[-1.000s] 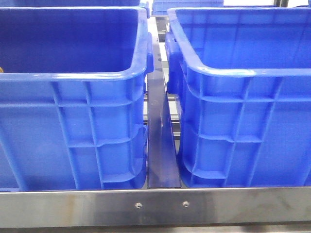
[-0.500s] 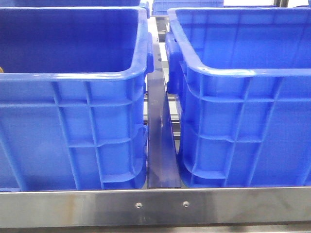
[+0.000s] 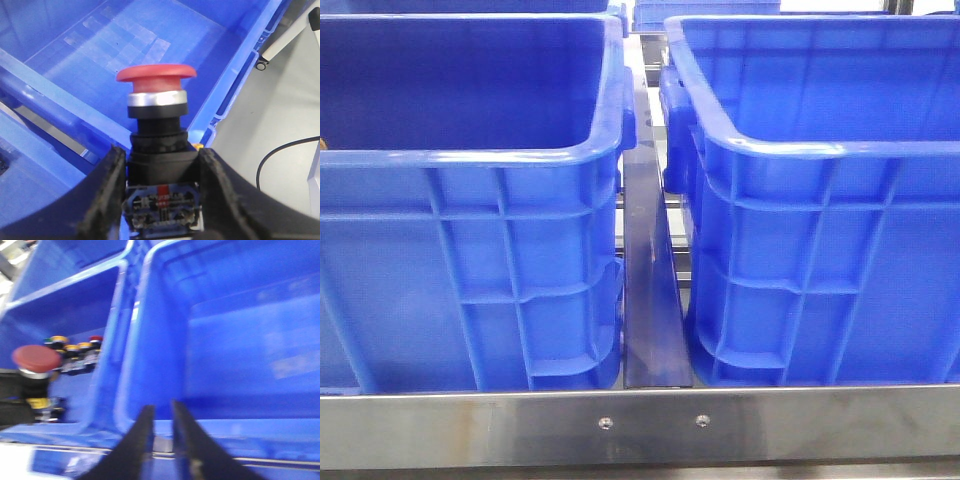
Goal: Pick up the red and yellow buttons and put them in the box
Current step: 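Bring the red button toward the right gripper and close the right gripper on it, then open the left gripper, leaving the red button in the right gripper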
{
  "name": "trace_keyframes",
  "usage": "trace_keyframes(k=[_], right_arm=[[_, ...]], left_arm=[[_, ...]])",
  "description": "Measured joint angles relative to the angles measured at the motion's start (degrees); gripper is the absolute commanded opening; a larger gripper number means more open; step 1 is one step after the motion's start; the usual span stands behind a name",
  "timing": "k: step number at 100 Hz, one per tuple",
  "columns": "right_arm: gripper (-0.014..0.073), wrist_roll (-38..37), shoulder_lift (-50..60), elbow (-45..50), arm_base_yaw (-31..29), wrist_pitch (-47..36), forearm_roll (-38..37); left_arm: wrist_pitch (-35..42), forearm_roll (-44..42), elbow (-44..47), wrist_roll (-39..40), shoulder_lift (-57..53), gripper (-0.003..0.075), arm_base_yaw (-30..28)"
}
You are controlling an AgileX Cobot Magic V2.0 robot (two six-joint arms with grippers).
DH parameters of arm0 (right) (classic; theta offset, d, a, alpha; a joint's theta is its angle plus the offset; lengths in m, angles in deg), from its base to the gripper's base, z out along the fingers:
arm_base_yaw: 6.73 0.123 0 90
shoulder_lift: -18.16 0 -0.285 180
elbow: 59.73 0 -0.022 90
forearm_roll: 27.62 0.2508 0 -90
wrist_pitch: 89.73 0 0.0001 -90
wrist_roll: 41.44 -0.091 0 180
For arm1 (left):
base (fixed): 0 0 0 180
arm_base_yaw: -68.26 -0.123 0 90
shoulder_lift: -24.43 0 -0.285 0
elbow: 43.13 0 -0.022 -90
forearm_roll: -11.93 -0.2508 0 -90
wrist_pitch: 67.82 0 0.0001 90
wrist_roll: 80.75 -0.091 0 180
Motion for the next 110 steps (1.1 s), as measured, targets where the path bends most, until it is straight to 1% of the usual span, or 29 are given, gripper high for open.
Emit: trace_keyframes(k=[1, 2, 3, 4, 8, 14, 24, 38, 53, 67, 91, 110], right_arm=[[0.0393, 0.0, -0.12, 0.0, 0.0, 0.0, 0.39], [0.0393, 0.0, -0.13, 0.0, 0.0, 0.04, 1.13], [0.0435, 0.0, -0.13, 0.0, 0.0, 0.04, 1.5], [0.0435, 0.0, -0.22, 0.0, 0.0, 0.04, 2.28], [0.0508, 0.0, -0.37, 0.0, 0.0, 0.04, 4.22], [0.0545, 0.75, -0.37, 0.0, 0.0, -0.24, 7.73], [0.0542, 4.46, -0.49, 0.0, 0.0, -1.11, 13.25], [0.0542, 11.73, -3.3, 0.0, 0.0, -1.35, 22.49], [0.0542, 21.72, -10.38, 0.0, 0.0, 0.73, 33.18], [0.0542, 30.03, -17.24, 0.0, 0.0, 3.03, 40.79], [0.0542, 37.83, -25.71, 0.0, 0.12, 6.4, 48.86], [0.0542, 40.95, -29.78, 0.0, 3.16, 6.74, 51.82]], left_arm=[[0.0, 0.0, 0.0, 0.0, 0.0, -0.0019, 0.0], [0.0, 0.0, 0.0, 0.0, 0.0, -0.0019, 0.0], [0.0, 0.0, 0.0, 0.0, 0.0, -0.0019, 0.0], [0.0, 0.0, 0.0, 0.0, 0.0, -0.0019, 0.0], [0.0, 0.0, 0.0, 0.0, 0.0, -0.0019, 0.0], [0.0, 0.0, 0.0, 0.0, 0.0, -0.0019, 0.0], [0.0, 0.0, 0.0, 0.0, 0.0, -0.0019, 0.0], [0.0, 0.0, 0.0, 0.0, 0.0, -0.0019, 0.0], [0.0, 0.0, 0.0, 0.0, 0.0, -0.0019, 0.0], [0.0, 0.0, 0.0, 0.0, 0.0, -0.0019, 0.0], [0.0, 0.0, 0.0, 0.0, 0.0, -0.0019, 0.0], [0.0, 0.0, 0.0, 0.0, 0.0, -0.0019, 0.0]])
